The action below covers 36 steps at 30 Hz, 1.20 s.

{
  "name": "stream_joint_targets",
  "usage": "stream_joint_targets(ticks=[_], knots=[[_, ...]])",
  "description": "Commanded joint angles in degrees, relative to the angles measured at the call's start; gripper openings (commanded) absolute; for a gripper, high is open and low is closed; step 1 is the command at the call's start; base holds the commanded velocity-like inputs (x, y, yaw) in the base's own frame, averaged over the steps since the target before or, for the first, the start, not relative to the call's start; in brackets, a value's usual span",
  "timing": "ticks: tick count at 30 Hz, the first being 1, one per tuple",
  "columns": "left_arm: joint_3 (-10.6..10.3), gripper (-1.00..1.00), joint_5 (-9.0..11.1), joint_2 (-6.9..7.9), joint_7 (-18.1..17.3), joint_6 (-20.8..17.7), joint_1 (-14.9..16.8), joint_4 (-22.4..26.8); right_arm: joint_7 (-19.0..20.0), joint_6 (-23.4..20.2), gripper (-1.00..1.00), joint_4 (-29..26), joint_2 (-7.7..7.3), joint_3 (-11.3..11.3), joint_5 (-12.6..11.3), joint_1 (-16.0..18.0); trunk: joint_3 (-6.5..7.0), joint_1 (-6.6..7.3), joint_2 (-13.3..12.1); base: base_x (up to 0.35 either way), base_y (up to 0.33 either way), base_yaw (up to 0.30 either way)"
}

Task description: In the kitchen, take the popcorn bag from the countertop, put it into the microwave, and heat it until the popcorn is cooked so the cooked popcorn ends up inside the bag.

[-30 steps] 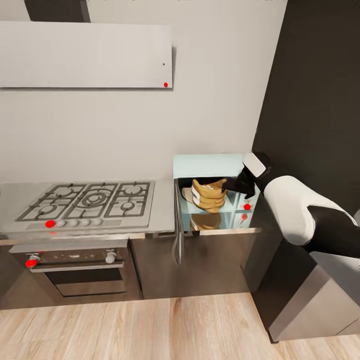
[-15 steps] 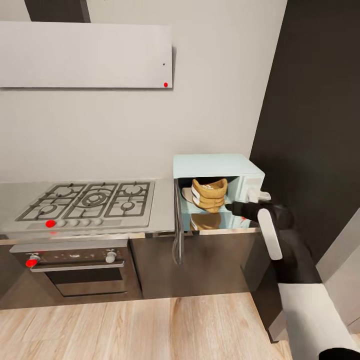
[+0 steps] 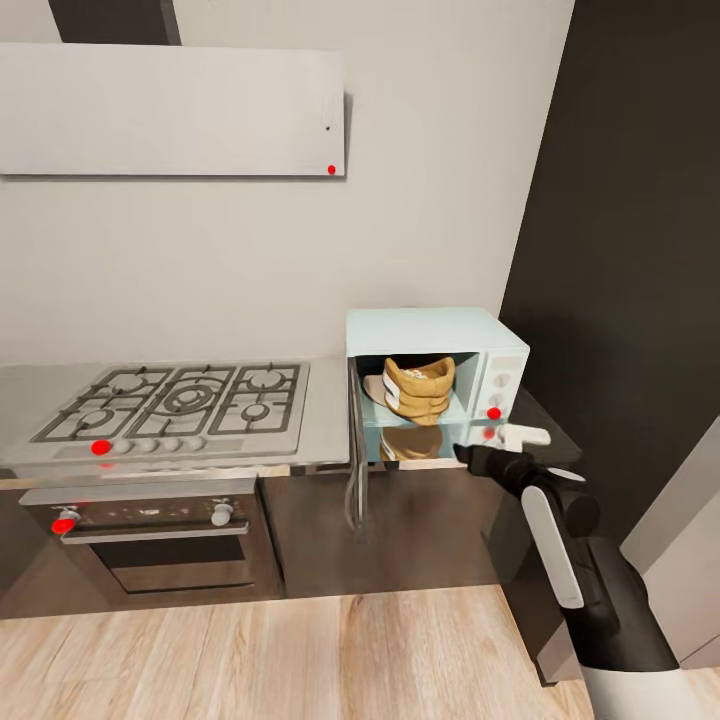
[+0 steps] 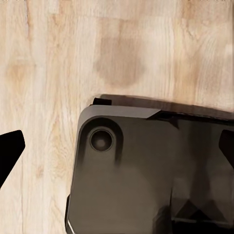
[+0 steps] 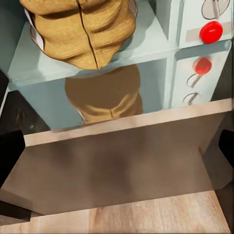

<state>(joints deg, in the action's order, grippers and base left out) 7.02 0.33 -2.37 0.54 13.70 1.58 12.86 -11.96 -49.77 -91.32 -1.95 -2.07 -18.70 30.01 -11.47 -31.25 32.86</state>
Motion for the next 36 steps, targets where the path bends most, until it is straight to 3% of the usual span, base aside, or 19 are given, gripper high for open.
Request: stream_joint_targets(ticks=[1,10,18,19,21,24,26,33,36], knots=[[0.16,1.00,0.05,-0.02,0.03,0.18,0.06,-0.03,-0.65,0.17,1.00,-0.03,-0.06,-0.08,-0.59,0.05,-0.09,-0.02,0.08,0.000,0.000,0.000],[0.32,1.00,0.49,0.09,-0.09,0.18,0.14,-0.03,-0.60,2.94,1.00,0.92,0.14,-1.05,-0.32,0.03,-0.09,-0.02,0.08,0.000,0.000,0.000],[-0.06,1.00,0.26,-0.22,-0.03,0.18,0.57,0.08,0.08,5.53,1.00,3.49,0.24,-3.63,-0.20,1.77,-0.09,-0.02,0.08,0.000,0.000,0.000],[-0.06,1.00,0.27,-0.27,-0.02,0.18,0.63,0.10,0.12,31.16,1.00,21.00,0.25,-3.97,-0.17,2.64,-0.09,-0.02,0.08,0.000,0.000,0.000],[-0.07,1.00,0.34,-0.33,-0.02,0.18,0.83,0.14,0.17,34.65,1.00,26.14,0.23,-6.62,-0.12,5.51,-0.09,-0.02,0.08,0.000,0.000,0.000],[-0.08,1.00,0.30,-0.35,-0.01,0.18,0.87,0.15,0.12,40.60,1.00,35.43,0.36,-13.57,-0.04,11.02,-0.09,-0.02,0.08,0.000,0.000,0.000],[-0.12,1.00,0.19,-0.35,-0.01,0.18,0.88,0.15,0.04,46.34,1.00,43.33,0.77,-16.94,-0.03,14.77,-0.09,-0.02,0.08,0.000,0.000,0.000],[-0.16,1.00,0.02,-0.42,-0.03,0.18,0.88,0.15,0.01,49.69,1.00,51.91,1.19,-18.23,0.04,21.17,-0.09,-0.02,0.08,0.000,0.000,0.000],[-0.24,1.00,-0.05,-0.44,-0.02,0.18,0.88,0.15,0.03,55.58,1.00,58.86,1.71,-21.19,0.01,24.56,-0.09,-0.02,0.08,0.000,0.000,0.000]])
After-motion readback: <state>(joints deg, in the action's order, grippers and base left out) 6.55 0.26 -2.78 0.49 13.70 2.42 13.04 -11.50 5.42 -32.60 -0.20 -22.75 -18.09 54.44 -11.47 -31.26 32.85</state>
